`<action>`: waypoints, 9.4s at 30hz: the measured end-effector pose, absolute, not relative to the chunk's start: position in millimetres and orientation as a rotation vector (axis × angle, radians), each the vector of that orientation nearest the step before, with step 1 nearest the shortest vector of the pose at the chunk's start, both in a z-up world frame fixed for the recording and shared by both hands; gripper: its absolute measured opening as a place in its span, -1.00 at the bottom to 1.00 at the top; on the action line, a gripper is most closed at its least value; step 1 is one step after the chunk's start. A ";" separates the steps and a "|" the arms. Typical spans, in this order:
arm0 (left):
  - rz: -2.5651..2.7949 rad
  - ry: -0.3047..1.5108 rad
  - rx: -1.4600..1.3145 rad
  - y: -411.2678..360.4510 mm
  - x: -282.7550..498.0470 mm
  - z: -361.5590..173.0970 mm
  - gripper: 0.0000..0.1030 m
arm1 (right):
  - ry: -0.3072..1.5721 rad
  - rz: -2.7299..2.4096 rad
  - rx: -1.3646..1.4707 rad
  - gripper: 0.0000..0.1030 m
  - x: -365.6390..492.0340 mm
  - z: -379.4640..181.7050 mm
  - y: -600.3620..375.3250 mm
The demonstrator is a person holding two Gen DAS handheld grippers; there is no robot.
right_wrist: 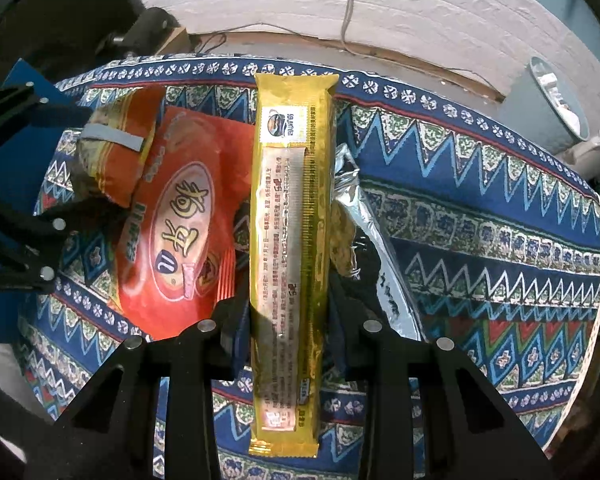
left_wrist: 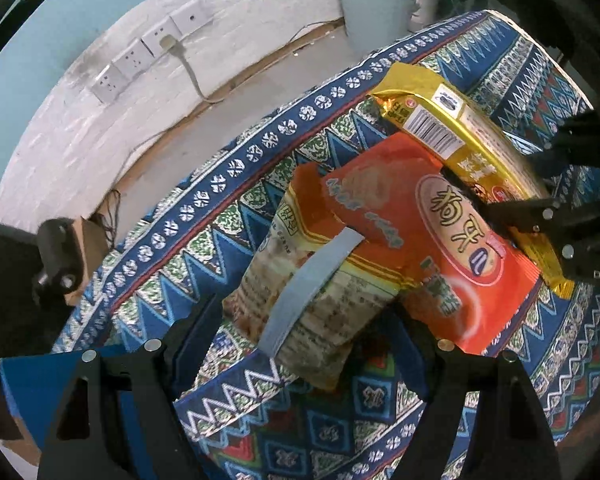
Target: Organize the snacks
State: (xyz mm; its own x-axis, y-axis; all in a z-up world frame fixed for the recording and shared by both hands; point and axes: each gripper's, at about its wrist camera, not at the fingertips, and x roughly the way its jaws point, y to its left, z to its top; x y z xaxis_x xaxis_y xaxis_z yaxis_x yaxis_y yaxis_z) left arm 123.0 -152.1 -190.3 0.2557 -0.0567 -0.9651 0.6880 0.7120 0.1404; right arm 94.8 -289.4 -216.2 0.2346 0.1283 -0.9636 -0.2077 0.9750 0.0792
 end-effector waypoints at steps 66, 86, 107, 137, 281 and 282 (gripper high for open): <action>-0.062 0.918 0.141 18.6 -8.8 -19.9 -0.18 | 1.119 0.473 -0.122 -0.39 19.8 -74.3 -152.4; 0.117 0.933 -0.008 141.5 2.4 -20.6 -0.17 | 1.127 0.621 -0.166 -0.39 62.9 -58.6 -16.8; 0.208 0.982 -0.055 169.9 7.6 -39.3 0.45 | 1.169 0.635 -0.170 -0.02 89.5 -67.4 26.1; -0.046 1.043 0.132 9.9 20.5 -46.6 0.57 | 1.150 0.399 -0.276 0.39 69.2 -76.4 -190.7; 0.084 0.945 0.033 78.5 7.6 -15.5 -0.19 | 1.138 0.573 -0.227 -0.46 65.7 -50.2 -66.4; 0.092 0.948 0.033 82.3 7.8 -17.0 -0.19 | 1.141 0.579 -0.228 -0.46 67.2 -51.1 -60.1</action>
State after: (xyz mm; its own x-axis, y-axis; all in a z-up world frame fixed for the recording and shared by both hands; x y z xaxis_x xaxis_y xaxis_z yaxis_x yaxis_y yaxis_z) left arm 7.8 82.3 -17.0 0.5801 0.0929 -0.8092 -0.0638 0.9956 0.0686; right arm 67.2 -60.1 -51.1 0.2904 0.3160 -0.9032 -0.5420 0.8322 0.1169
